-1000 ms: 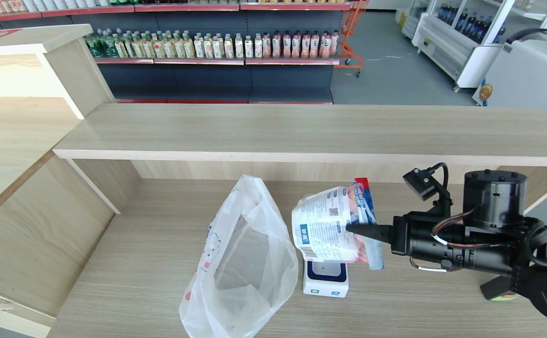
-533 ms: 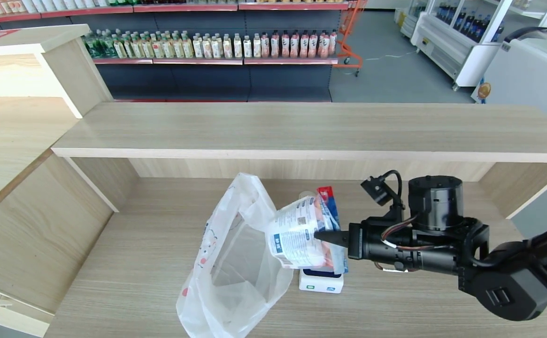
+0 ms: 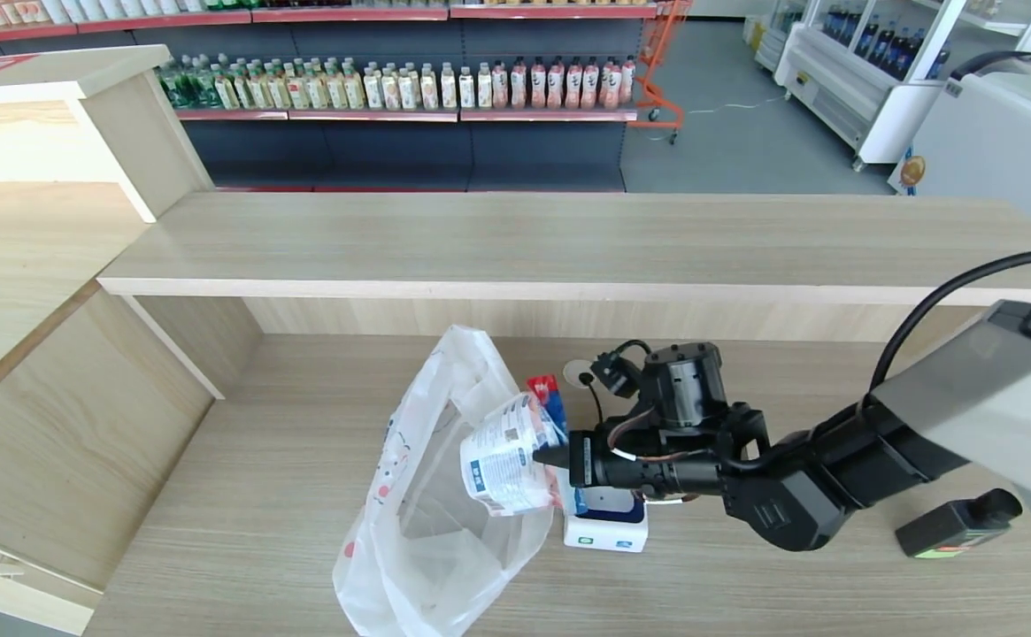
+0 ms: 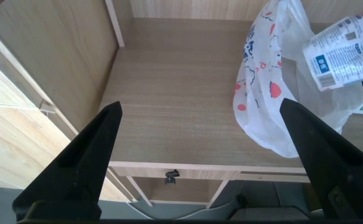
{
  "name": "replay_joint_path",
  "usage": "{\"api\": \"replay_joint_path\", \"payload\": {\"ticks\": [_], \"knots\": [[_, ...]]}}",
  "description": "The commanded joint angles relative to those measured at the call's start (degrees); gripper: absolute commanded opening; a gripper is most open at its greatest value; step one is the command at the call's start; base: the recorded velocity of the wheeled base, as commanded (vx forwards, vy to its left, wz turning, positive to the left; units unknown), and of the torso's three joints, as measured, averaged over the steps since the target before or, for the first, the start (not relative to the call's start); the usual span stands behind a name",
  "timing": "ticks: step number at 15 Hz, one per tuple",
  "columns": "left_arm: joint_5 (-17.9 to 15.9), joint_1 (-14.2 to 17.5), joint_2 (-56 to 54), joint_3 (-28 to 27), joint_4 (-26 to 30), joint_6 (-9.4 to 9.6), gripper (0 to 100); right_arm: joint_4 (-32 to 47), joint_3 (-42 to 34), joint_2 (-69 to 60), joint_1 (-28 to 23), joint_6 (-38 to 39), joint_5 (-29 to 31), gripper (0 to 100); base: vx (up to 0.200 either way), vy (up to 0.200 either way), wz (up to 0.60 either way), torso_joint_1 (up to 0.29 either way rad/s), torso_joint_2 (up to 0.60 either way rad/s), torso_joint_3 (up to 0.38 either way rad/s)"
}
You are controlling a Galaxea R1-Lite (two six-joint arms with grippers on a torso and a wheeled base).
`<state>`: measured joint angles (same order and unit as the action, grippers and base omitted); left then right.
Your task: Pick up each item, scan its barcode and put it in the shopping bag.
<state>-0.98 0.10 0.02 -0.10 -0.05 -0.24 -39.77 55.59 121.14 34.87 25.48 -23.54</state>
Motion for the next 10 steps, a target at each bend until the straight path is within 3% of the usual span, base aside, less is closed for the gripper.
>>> {"api": "replay_joint_path", "payload": {"ticks": [1,4,7,10], "knots": [[0.01,-0.01,-0.02,0.01,-0.04,-0.02,100,1.62,4.79,5.25,0.29,0.01,0.60,0,0.000,0.000,0.00,0.000,0.00,0.000],[0.01,-0.01,-0.02,0.01,-0.04,-0.02,100,3.20,11.03,8.85,1.79,0.54,2.45,0,0.000,0.000,0.00,0.000,0.00,0.000],[0.01,-0.01,-0.02,0.01,-0.04,-0.02,100,9.97,19.29,11.40,3.81,0.54,3.50,0,0.000,0.000,0.00,0.000,0.00,0.000],[0.01,-0.01,-0.02,0.01,-0.04,-0.02,100,10.32,19.82,12.02,3.98,-4.21,3.68,0,0.000,0.000,0.00,0.000,0.00,0.000]]}}
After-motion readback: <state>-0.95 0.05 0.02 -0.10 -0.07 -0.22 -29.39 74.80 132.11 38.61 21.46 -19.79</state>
